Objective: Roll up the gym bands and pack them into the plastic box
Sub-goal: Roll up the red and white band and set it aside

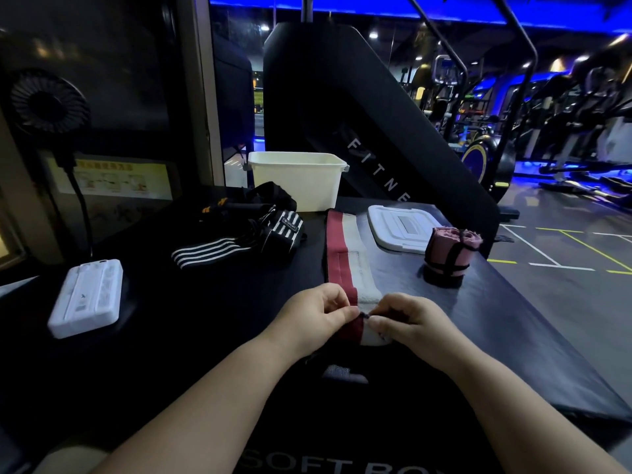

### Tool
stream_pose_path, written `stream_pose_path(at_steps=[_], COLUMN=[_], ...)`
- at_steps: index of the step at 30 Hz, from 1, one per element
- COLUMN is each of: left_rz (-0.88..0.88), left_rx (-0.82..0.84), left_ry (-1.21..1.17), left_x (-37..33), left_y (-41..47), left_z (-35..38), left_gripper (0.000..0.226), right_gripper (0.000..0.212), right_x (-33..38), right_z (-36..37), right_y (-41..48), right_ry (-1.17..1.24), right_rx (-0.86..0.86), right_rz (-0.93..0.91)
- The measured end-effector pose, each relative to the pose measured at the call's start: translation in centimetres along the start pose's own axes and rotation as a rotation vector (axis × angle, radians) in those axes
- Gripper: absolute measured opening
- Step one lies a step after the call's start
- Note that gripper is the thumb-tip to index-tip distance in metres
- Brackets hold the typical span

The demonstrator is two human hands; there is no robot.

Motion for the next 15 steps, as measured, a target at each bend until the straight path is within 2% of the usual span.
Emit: stream_pose_path(at_steps=[2, 5, 8, 12, 15], left_rz=[0.078, 0.140, 0.103, 0.064, 0.057], left_rx=[-0.043, -0.066, -0.032, 0.080, 0.074], left_ry=[0.105, 0.037, -0.035, -0.002, 0.000], left_x=[-0.7, -1.0, -0.7, -0.4, -0.1], left_y=[0.2, 0.3, 0.2, 0.2, 0.3], left_z=[-0.4, -0.5, -0.6, -0.7, -0.7], left_gripper=[0.011, 0.005, 0.006, 0.033, 0.031], right_gripper=[0.013, 0.019, 0.019, 0.023, 0.026], right_x=[0.1, 0.0, -0.4, -0.8, -0.9], right_z=[-0.1, -0.3, -0.5, -0.5, -0.4], right_y=[0.4, 1.1, 1.9, 2.7, 3.0], right_ry=[0.036, 0.008, -0.033, -0.057, -0.072], right_rx=[0.028, 0.050, 0.065, 0.059, 0.033], right_rz=[0.031, 0.059, 0.089, 0.138, 0.142])
Point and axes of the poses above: each hand's wrist, its own y-axis towards the middle knuckle, its own z-axis out of the palm, x = y × z, the point moved 5 cm from there along y, towards the middle knuckle, and after that the axes turned 15 degrees about z, right-handed, at the moved point
